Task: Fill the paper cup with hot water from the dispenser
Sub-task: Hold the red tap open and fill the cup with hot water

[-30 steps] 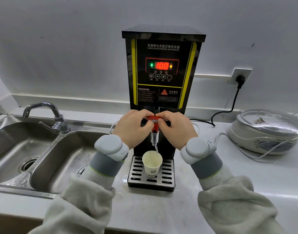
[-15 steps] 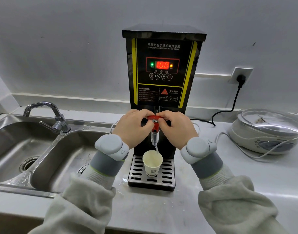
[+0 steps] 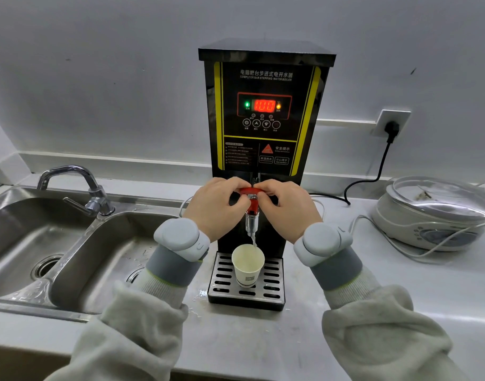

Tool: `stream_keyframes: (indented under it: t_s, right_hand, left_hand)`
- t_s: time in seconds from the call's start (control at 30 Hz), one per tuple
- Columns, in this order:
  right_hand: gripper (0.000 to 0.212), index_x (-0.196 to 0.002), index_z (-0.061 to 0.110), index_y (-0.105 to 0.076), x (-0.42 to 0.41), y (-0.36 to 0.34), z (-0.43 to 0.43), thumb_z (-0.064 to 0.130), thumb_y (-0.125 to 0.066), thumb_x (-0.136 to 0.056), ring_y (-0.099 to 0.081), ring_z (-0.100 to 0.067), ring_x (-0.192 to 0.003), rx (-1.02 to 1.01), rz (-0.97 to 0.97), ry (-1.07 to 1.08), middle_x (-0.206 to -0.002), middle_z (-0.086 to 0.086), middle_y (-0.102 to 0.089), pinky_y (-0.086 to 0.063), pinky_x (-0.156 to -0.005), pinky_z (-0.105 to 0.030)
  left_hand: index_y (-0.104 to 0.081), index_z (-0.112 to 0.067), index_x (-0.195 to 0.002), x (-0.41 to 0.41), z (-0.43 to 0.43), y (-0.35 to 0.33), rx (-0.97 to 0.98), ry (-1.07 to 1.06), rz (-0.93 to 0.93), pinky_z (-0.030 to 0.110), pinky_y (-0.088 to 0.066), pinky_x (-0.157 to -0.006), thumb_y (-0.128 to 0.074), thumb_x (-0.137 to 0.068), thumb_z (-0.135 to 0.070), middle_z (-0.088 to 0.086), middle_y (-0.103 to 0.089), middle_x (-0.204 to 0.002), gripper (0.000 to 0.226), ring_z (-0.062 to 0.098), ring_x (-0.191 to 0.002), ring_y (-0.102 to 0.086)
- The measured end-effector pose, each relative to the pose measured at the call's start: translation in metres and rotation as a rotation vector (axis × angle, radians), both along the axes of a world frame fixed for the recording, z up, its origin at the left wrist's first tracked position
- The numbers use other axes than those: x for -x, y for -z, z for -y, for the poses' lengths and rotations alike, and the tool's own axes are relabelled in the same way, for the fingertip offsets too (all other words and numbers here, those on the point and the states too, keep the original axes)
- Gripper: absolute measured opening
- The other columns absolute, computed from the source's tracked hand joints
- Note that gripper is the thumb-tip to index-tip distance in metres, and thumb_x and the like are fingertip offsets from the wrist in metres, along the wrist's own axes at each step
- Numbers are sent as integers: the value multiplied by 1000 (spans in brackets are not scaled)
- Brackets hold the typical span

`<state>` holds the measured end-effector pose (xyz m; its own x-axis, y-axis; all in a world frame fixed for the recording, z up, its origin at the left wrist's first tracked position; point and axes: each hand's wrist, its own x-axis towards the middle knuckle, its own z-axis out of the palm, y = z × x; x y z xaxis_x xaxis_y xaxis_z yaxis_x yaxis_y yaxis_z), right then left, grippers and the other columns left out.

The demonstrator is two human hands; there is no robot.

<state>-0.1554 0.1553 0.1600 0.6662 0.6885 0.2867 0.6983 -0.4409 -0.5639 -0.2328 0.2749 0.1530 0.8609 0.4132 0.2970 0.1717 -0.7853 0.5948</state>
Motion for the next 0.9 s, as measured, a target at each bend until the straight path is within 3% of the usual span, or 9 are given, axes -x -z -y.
stream_keyframes:
  t_s: [0.9]
  right_hand:
    - [29,-114,19,-61,0,-3,1,24,-43,-92,-63,-21,-89,19,21,-10,-98,-5,-72,-52,-86,-40]
  left_hand:
    - [-56,-23,-112,0,0,-1,-19,0,-7,26,-35,-90,-41,-85,-26,0,-63,-109,31,13,-108,-47]
